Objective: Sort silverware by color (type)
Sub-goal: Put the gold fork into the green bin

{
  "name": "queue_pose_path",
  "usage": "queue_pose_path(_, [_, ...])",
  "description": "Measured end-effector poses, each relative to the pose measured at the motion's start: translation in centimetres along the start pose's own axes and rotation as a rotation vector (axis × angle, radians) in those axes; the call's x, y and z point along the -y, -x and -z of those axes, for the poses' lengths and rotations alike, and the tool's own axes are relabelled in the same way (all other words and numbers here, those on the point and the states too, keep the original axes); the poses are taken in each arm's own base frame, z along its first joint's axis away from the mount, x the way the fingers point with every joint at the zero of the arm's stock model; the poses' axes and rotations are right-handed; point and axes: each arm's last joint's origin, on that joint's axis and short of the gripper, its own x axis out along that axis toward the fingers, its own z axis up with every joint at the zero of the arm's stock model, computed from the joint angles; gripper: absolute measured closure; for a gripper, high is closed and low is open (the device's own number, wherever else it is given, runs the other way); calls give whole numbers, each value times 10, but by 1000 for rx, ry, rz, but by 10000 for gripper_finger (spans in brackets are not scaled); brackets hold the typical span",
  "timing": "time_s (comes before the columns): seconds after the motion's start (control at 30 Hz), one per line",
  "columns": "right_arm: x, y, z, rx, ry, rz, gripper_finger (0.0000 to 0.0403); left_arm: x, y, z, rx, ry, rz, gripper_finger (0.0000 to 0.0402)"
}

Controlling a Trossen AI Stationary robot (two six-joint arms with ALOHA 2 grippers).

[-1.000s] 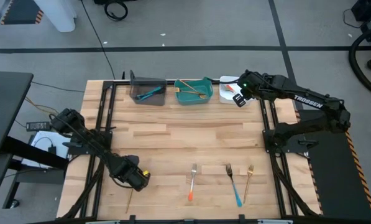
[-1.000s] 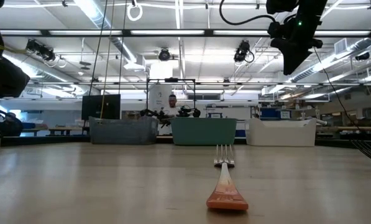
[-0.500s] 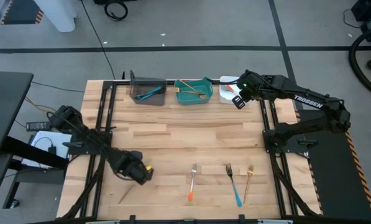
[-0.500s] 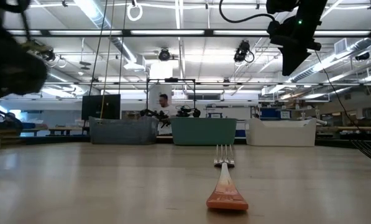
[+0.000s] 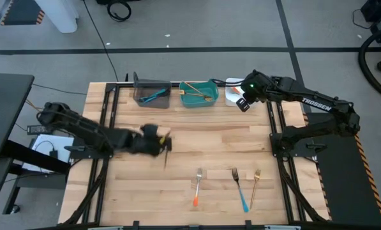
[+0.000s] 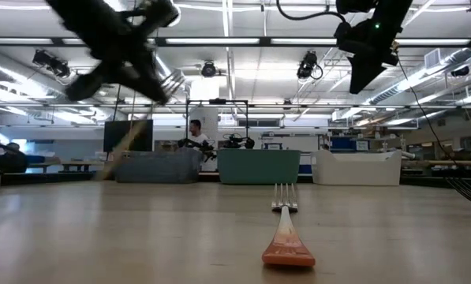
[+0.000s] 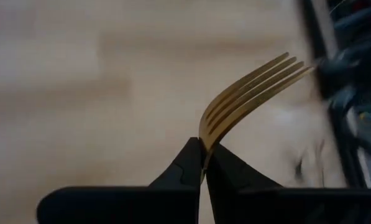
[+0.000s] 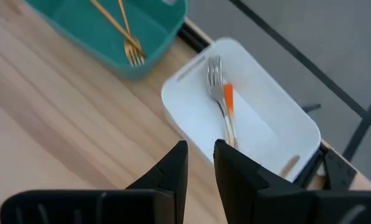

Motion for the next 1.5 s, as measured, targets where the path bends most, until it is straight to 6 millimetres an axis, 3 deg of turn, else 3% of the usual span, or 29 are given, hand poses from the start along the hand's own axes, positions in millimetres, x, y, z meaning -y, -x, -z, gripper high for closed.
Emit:
queue_pose_path(0.3, [-3,1,-16,156,-40,-34,318,24,-30,-116,408,-312,205,387])
queue_pose_path(0.47, [-3,2,-23,228,-59,-40,318,10,-34,-180,577,-403,229,386])
queue_pose_path(0.63, [-2,3,-29,284,-106,-46,318,-10,-32,-222,651,-447,263,385])
queue_pose_path(0.9, [2,3,-36,343,-154,-68,318,-14,-30,-248,701,-572,312,385])
queue_pose_path(1.1, [-10,5,-64,568,-34,-342,318,16,-28,-264,651,-594,505,385])
queue_pose_path(1.27, [-16,1,-84,758,64,-412,316,43,-18,-279,632,-656,650,385])
queue_pose_path(1.5, [-23,-16,-103,889,172,-610,316,58,-22,-290,602,-733,690,385])
